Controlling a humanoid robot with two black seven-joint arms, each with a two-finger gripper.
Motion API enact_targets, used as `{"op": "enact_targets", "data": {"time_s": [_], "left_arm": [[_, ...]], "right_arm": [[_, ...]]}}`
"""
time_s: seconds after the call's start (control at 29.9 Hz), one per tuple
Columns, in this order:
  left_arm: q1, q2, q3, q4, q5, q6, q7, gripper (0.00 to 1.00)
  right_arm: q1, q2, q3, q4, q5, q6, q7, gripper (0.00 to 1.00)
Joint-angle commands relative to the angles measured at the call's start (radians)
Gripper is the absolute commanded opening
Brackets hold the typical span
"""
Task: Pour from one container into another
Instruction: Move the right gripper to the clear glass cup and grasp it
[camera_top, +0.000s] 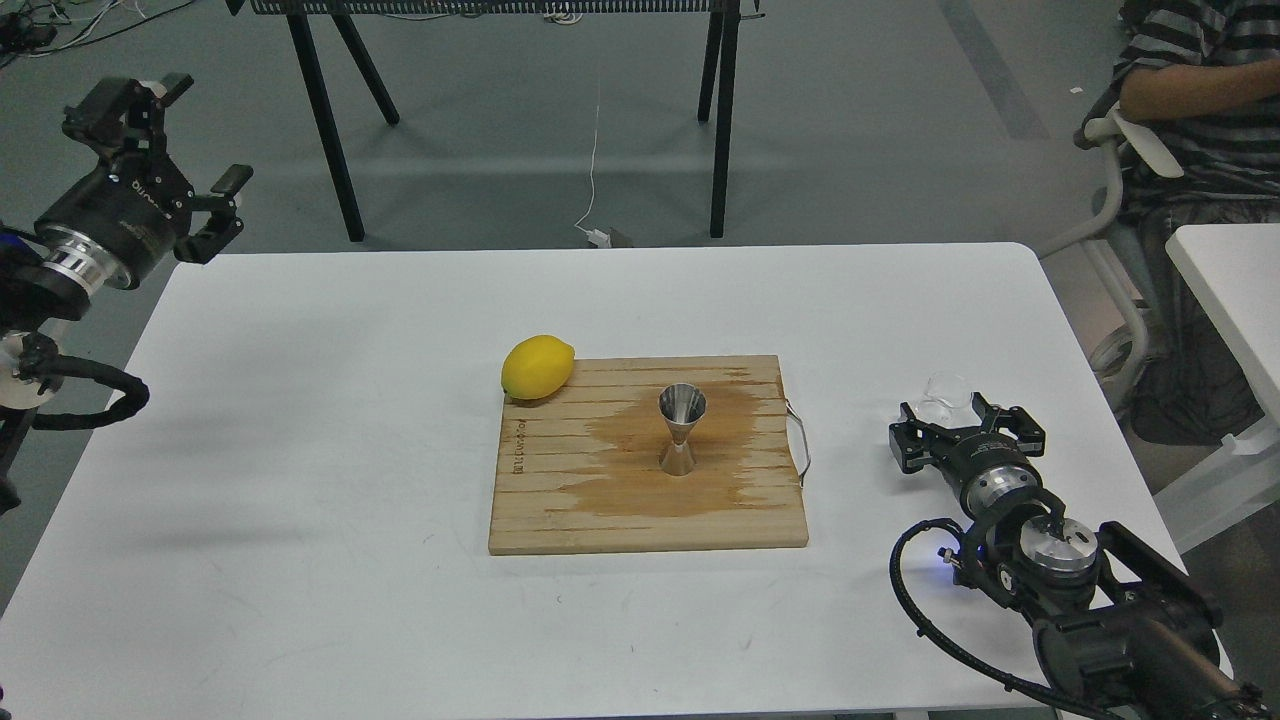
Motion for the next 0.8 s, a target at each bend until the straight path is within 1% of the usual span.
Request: {"op": "enact_targets", "data": {"time_s": [0.0,0.17,0.2,0.27,0.3,0.33,0.37,0.6,0.77], "left_arm": [[0.0,0.0,0.0,0.0,0.0,0.0,0.0,0.99],[0.002,0.005,0.001,0.0,0.0,0.0,0.0,0.99],[0.002,0.009,0.001,0.0,0.0,0.0,0.0,0.99],[0.003,0.018,0.001,0.0,0.0,0.0,0.0,0.99],[0.003,0.018,0.001,0.0,0.0,0.0,0.0,0.99],[0.003,0.02,0.001,0.0,-0.001,0.0,0.0,0.99],[0.003,0.02,0.001,0.0,0.0,0.0,0.0,0.99],[0.003,0.02,0.0,0.0,0.0,0.0,0.0,0.99],[0.003,0.02,-0.002,0.0,0.0,0.0,-0.002,0.99]], "right_arm": [[0.004,0.003,-0.005,-0.011,-0.001,0.017,0.0,0.64],[0.005,0.003,-0.007,-0.015,-0.008,0.011,0.0,0.56],[0.005,0.003,-0.007,-0.017,-0.008,0.017,0.002,0.5],[0.007,0.005,-0.007,-0.018,-0.009,0.021,0.002,0.32],[0.007,0.006,-0.01,-0.018,-0.012,0.023,0.003,0.22],[0.007,0.008,-0.016,-0.018,-0.015,0.023,0.006,0.15],[0.007,0.009,-0.019,-0.017,-0.017,0.023,0.007,0.13],[0.01,0.011,-0.025,0.043,-0.018,0.02,0.008,0.12],[-0.005,0.003,-0.025,0.201,-0.02,-0.008,0.017,0.12]]}}
